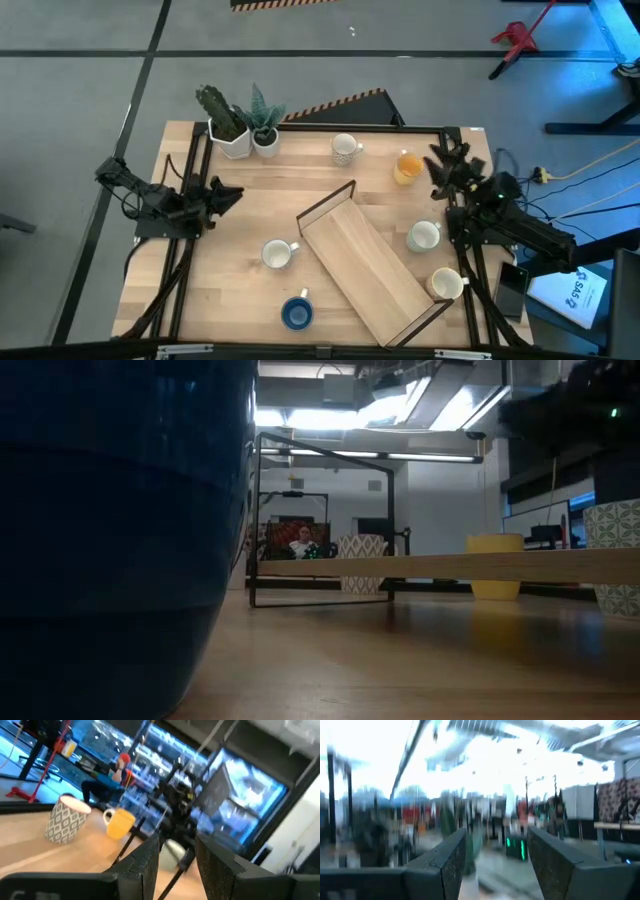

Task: Place coffee mugs
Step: Put the blue mug on the shelf

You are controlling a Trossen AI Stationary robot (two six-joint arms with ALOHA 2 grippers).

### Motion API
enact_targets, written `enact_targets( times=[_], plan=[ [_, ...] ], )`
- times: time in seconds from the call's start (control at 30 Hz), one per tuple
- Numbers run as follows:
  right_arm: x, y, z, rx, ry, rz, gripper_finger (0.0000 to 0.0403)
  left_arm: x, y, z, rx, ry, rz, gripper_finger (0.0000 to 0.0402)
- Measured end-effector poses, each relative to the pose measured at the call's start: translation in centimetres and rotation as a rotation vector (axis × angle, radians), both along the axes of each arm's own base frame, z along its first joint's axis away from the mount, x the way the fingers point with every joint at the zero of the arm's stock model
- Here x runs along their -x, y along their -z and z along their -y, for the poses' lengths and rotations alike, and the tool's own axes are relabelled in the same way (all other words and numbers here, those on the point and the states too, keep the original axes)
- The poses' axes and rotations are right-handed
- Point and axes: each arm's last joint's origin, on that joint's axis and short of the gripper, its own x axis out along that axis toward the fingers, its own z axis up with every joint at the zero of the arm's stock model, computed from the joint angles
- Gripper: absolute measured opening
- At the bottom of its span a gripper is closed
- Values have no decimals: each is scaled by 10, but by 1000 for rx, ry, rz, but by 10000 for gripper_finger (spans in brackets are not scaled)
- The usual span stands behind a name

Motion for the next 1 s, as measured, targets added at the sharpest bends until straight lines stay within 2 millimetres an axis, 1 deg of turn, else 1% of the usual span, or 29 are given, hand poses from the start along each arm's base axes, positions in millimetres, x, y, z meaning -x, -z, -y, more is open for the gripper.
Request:
enact_targets(
  times=[0.07, 0.13, 0.2, 0.3, 0.4, 0.53, 0.6, 0.67, 0.73, 0.83, 0.93, 1.0],
  plan=[
    [3, -14, -2, 2, -11, 63, 195, 3, -8, -2, 81, -6, 92, 121],
    [6, -32, -4, 21, -34, 68, 195, 6, -14, -4, 130, -27, 162, 121],
    [3, -51, -4, 36, -51, 13, 195, 9, -19, -6, 144, -46, 211, 121],
    [-8, -83, 0, 62, -115, -105, 195, 12, -23, -8, 118, -70, 232, 121],
    [-27, -124, 6, 122, -230, -199, 195, 13, -23, -10, 152, -139, 223, 121],
    [-64, -171, 18, 181, -463, -302, 195, 14, -20, -14, 242, -270, 191, 121],
    [-84, -189, 25, 182, -604, -349, 195, 15, -20, -14, 251, -284, 189, 121],
    [-103, -203, 27, 164, -738, -396, 195, 15, -21, -14, 251, -280, 192, 121],
    [-124, -216, 22, 158, -858, -433, 195, 15, -21, -14, 243, -265, 197, 121],
    [-153, -229, 6, 180, -992, -480, 195, 14, -22, -13, 231, -234, 210, 121],
    [-180, -239, -19, 212, -1076, -492, 195, 14, -22, -13, 221, -214, 218, 121],
    [-194, -239, -39, 221, -1088, -517, 195, 14, -22, -13, 223, -211, 220, 121]
  ],
)
